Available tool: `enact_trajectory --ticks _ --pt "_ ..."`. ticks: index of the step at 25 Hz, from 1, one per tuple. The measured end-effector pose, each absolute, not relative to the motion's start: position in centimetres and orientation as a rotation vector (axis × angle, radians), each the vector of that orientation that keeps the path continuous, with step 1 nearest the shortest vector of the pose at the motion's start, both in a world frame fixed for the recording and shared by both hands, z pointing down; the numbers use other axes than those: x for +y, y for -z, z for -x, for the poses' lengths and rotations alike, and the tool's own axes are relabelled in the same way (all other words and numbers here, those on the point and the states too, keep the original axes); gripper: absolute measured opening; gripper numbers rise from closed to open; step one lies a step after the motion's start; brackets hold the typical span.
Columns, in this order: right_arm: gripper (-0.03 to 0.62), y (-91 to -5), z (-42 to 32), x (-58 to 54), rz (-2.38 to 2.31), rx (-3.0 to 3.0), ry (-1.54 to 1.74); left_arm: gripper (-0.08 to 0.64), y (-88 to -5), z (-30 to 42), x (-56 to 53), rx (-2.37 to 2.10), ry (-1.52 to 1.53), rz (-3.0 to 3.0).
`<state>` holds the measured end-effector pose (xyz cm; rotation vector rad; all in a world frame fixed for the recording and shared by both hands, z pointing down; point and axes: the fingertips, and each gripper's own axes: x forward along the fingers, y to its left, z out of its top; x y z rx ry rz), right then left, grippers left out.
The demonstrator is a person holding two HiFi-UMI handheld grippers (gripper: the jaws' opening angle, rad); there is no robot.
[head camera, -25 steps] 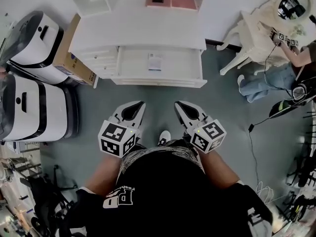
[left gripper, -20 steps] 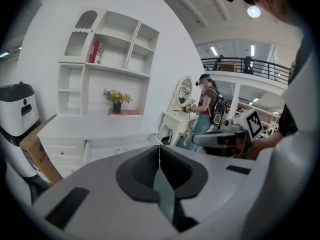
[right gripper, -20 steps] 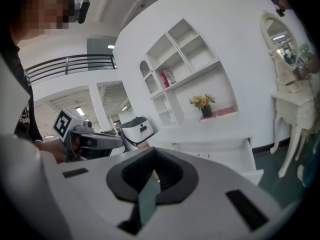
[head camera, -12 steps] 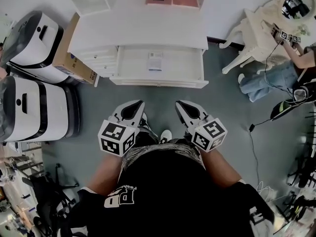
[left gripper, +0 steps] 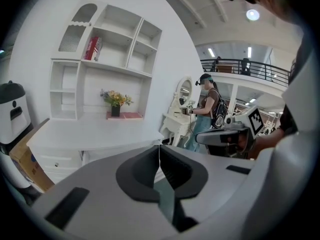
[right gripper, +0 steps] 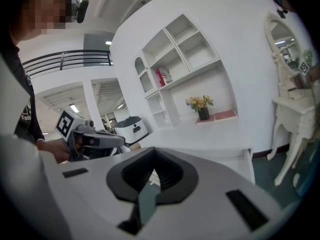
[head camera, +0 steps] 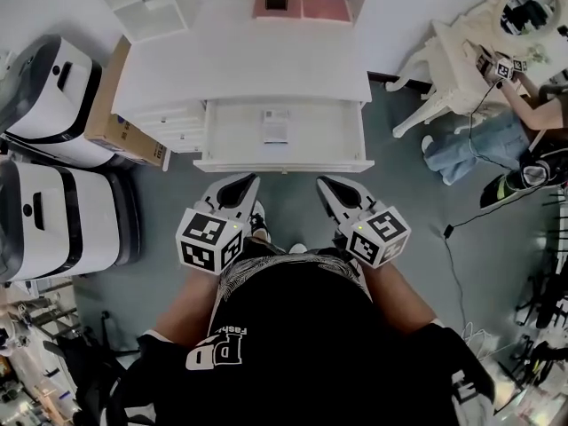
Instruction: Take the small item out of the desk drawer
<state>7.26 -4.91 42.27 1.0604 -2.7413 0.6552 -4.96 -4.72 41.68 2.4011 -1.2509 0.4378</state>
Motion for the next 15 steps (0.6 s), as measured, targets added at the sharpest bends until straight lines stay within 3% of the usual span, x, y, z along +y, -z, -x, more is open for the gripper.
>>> enact_trajectory --ticks 15 --pt "0.008 -44.2 -2.9 -14.6 -1.135 -2.648 -0.715 0.015 -43.9 10.4 -16.1 -1.195 -0.5 -2.397"
